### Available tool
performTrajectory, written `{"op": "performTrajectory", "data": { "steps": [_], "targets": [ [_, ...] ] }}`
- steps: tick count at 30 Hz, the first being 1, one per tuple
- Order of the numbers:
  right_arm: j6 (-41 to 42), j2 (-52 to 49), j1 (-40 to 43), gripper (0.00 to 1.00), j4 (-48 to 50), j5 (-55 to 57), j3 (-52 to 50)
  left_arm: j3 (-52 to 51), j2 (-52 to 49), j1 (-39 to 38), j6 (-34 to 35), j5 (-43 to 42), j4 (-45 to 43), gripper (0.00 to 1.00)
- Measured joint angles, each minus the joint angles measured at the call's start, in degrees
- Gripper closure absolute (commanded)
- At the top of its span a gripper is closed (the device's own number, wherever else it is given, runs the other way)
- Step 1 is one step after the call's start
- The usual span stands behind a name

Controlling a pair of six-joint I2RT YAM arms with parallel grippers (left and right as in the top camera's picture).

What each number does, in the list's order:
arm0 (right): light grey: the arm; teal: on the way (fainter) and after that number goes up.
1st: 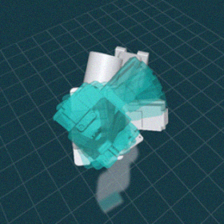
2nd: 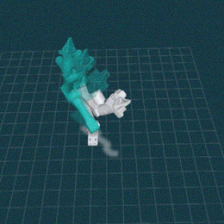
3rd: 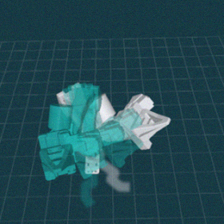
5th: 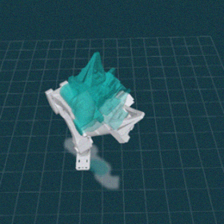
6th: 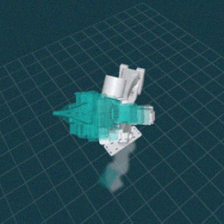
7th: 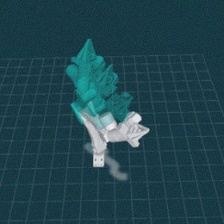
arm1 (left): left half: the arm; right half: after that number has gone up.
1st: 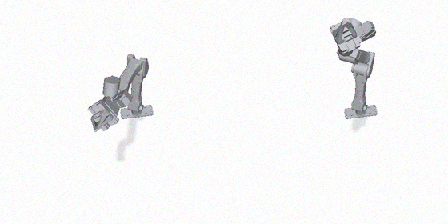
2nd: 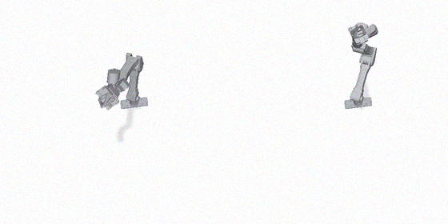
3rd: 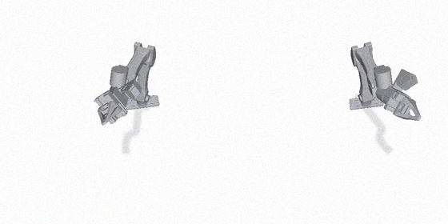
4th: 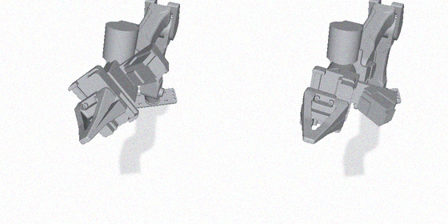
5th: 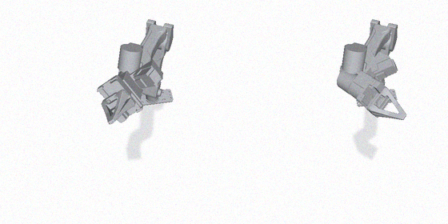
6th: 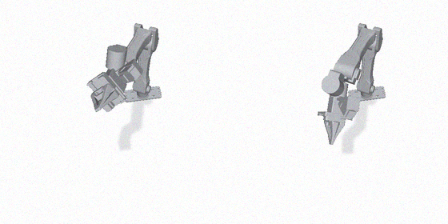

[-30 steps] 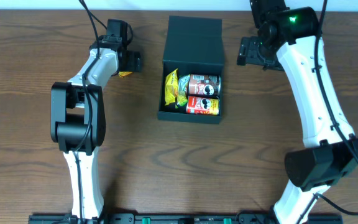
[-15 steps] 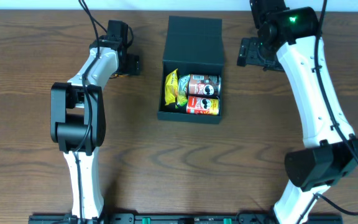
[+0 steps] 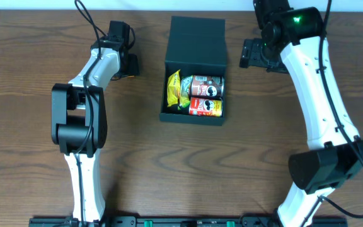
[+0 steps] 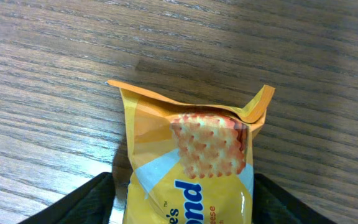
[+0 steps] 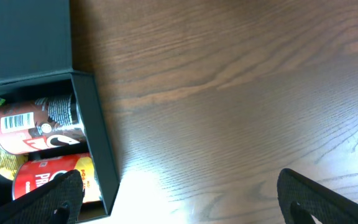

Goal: Pack container

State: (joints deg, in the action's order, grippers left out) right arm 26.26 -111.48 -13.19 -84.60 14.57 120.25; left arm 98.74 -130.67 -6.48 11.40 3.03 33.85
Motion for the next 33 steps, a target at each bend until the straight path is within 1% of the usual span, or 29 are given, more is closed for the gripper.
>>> {"op": "performTrajectory", "data": {
  "steps": [2, 6, 10, 13, 23, 26, 27, 33],
  "targets": [
    [0.0, 0.0, 0.0, 0.01, -0.04, 0.0, 0.0, 0.0, 0.0, 0.0, 0.44, -0.04, 0.0, 0.38],
    [0.0, 0.0, 0.0, 0.01, -0.09, 0.0, 0.0, 0.0, 0.0, 0.0, 0.61, -0.02, -0.22, 0.39],
    [0.0, 0.0, 0.0, 0.01, -0.11, 0.0, 0.0, 0.0, 0.0, 0.0, 0.74, -0.02, -0.24, 0.45],
    [0.0, 0.0, 0.0, 0.01, -0.11, 0.0, 0.0, 0.0, 0.0, 0.0, 0.83, -0.02, -0.26, 0.48],
    [0.0, 0.0, 0.0, 0.01, 0.0, 0.0, 0.0, 0.0, 0.02, 0.0, 0.81, -0.02, -0.17, 0.48],
    [0.0, 0.0, 0.0, 0.01, 0.42, 0.0, 0.0, -0.02, 0.37, 0.0, 0.81, -0.02, 0.61, 0.5],
    [0.0, 0.0, 0.0, 0.01, 0.57, 0.0, 0.0, -0.02, 0.81, 0.0, 0.79, -0.02, 1.11, 0.51],
    [0.0, 0.0, 0.0, 0.01, 1.84, -0.02, 0.0, -0.02, 5.51, 0.0, 0.81, -0.02, 5.22, 0.5]
  ]
}}
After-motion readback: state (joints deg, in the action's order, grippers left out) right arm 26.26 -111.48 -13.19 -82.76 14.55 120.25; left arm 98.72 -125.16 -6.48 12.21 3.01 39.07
